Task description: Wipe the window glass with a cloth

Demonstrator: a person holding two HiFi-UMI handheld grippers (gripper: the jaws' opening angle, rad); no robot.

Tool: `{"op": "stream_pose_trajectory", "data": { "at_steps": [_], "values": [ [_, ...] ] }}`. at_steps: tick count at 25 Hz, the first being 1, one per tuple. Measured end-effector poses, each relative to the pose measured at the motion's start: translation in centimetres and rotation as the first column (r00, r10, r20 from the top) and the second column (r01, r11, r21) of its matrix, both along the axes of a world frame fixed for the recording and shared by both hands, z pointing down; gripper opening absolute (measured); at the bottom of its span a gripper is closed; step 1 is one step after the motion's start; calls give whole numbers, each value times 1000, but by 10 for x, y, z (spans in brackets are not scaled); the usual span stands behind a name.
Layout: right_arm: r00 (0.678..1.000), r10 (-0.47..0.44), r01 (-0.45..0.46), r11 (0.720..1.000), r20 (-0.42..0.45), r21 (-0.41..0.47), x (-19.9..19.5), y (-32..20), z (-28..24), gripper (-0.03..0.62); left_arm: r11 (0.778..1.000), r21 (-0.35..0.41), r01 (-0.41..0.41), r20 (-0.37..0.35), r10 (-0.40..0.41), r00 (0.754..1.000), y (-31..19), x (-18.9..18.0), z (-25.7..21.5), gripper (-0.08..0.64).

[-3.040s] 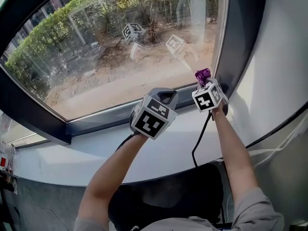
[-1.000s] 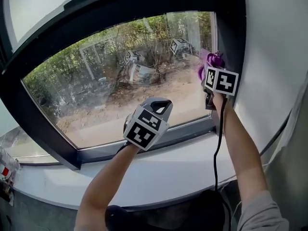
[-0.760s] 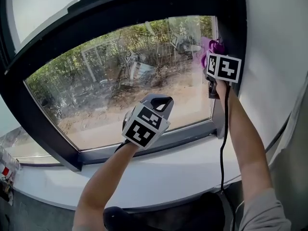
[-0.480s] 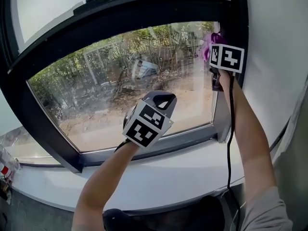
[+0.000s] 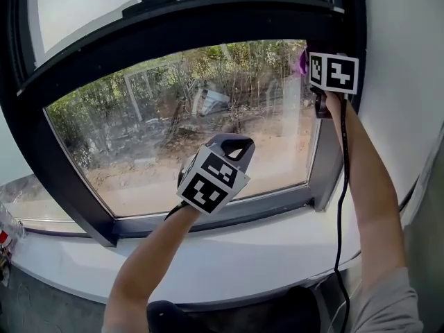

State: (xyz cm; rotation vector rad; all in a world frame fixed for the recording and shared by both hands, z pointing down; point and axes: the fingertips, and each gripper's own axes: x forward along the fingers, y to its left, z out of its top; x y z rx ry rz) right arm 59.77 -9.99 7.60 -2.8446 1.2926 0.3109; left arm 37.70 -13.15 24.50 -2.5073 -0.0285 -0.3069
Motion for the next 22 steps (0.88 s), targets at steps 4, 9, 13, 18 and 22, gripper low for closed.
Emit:
{"op": "stream_pose_trajectory", "data": {
  "at_steps": [4,9,13,18,22],
  "values": [
    [993,-83,82,996,-89,-16,-22,-14,-2,103,1000,-15,-3,-12,3,1000,-5,-6,1,0],
    [942,-284,276,959,-181,-67,-87,-45,11,103,999,-45,-4,-36,3,999,-15,-13,6,0],
    [905,-369,368,929,-213,-50,-135,-56,28,103,997,-72,-10,-71,5,997,-26,-22,9,1],
    [864,-454,462,887,-219,-16,-188,-73,62,104,993,-115,-32,-113,19,993,-44,-38,14,2],
    [826,-519,529,849,-219,-15,-233,-86,98,104,982,-169,-81,-152,55,987,-55,-59,20,2]
  ]
}}
